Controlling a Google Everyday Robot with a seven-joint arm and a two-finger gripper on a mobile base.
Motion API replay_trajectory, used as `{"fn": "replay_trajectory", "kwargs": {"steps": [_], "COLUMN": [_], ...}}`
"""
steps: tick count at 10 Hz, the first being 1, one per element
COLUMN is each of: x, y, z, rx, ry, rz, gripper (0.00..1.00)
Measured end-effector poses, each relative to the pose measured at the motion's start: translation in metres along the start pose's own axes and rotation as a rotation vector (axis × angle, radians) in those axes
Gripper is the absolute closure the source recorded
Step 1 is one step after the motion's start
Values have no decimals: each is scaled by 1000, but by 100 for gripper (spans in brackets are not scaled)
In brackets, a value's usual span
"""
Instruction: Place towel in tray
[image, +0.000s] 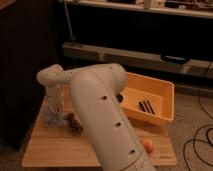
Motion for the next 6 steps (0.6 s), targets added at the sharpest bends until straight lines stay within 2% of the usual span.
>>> {"fn": "replay_trajectory", "kwargs": {"steps": [1,3,4,6], "x": [4,21,28,50], "y": [-7,-20,-26,-43], "z": [-22,-80,-99,-156], "rx": [-25,-96,-117,-165], "ry": [-33,-132,-167,-271], "rz": [4,9,11,20], "gripper": [100,100,100,100]}}
